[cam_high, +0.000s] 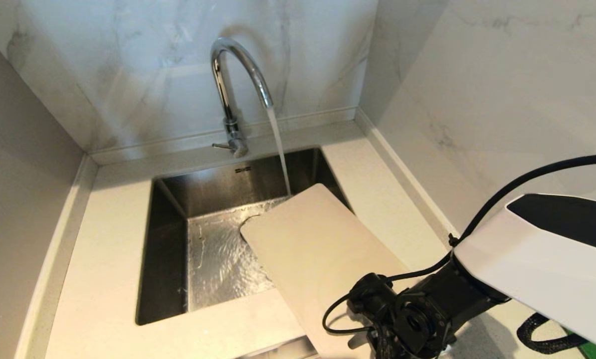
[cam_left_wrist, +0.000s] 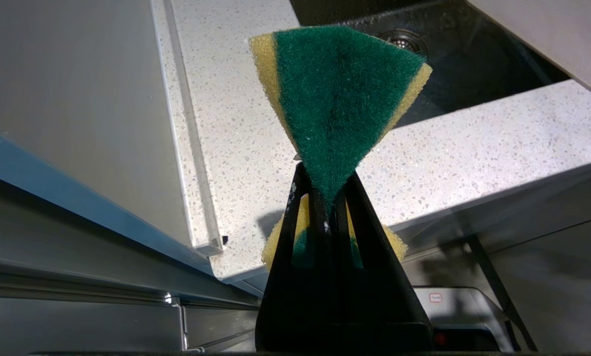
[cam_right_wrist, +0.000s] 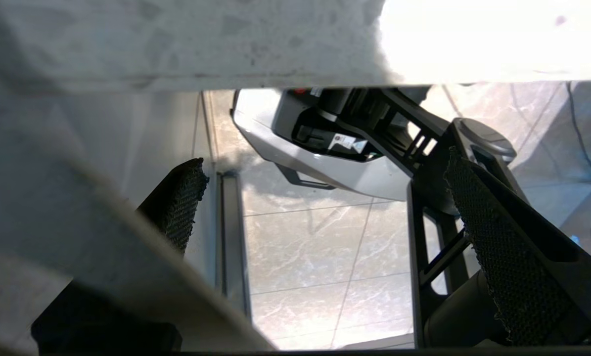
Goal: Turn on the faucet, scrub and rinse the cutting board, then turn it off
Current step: Pick up the cutting board
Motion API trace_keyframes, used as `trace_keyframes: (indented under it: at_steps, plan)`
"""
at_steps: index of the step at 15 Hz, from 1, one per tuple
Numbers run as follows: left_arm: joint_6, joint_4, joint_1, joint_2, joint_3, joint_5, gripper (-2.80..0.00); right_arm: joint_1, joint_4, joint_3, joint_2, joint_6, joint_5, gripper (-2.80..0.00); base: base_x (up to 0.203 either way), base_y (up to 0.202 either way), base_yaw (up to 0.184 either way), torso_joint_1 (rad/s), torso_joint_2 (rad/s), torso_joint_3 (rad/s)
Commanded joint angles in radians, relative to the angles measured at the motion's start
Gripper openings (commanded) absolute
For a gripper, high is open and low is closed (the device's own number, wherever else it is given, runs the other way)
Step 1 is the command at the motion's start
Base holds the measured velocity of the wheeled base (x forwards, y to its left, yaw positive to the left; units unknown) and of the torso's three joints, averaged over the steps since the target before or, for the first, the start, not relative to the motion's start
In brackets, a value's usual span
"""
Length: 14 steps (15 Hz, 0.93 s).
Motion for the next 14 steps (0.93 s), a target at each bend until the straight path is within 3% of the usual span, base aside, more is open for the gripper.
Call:
trace_keyframes:
  at_steps: [1,14]
  plan:
    - [-0.001,0.001,0.000,-0.001,0.000,0.000,-2.80,0.001,0.001,-0.008,0.038,0.007,-0.001,0.00,0.000,0.000,0.000,0.000,0.00,0.000]
    - [-0.001,0.001,0.000,-0.001,0.000,0.001,-2.80,-0.004,0.004,-0.026,0.051,-0.011,-0.054,0.00,0.000,0.000,0.000,0.000,0.00,0.000]
